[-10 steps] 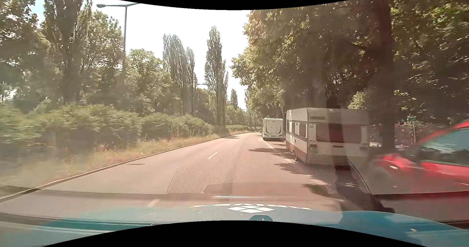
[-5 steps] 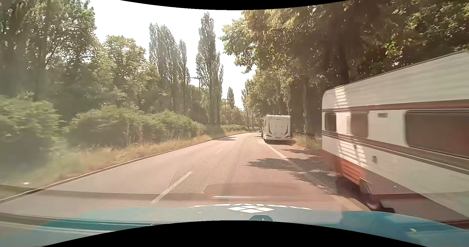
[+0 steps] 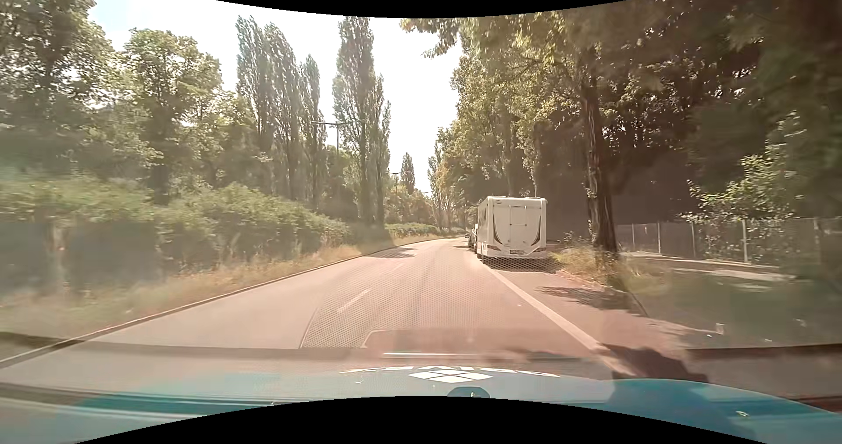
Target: Follow the waypoints while adhering to traffic rules and regulations
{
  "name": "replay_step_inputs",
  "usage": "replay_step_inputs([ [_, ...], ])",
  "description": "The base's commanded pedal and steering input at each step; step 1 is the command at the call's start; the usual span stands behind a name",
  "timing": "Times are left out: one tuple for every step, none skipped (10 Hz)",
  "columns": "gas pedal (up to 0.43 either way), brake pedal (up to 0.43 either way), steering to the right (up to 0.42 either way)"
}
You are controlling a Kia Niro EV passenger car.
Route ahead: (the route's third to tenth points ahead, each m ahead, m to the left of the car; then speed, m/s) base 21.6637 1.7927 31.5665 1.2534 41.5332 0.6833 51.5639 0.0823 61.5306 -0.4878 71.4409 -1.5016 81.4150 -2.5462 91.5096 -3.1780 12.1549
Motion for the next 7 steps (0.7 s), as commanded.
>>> replay_step_inputs([
  [0.157,0.0,0.007],
  [0.157,0.0,0.007],
  [0.157,0.0,0.006],
  [0.157,0.0,0.005],
  [0.157,0.0,0.005],
  [0.157,0.0,0.005],
  [0.169,0.0,0.005],
])
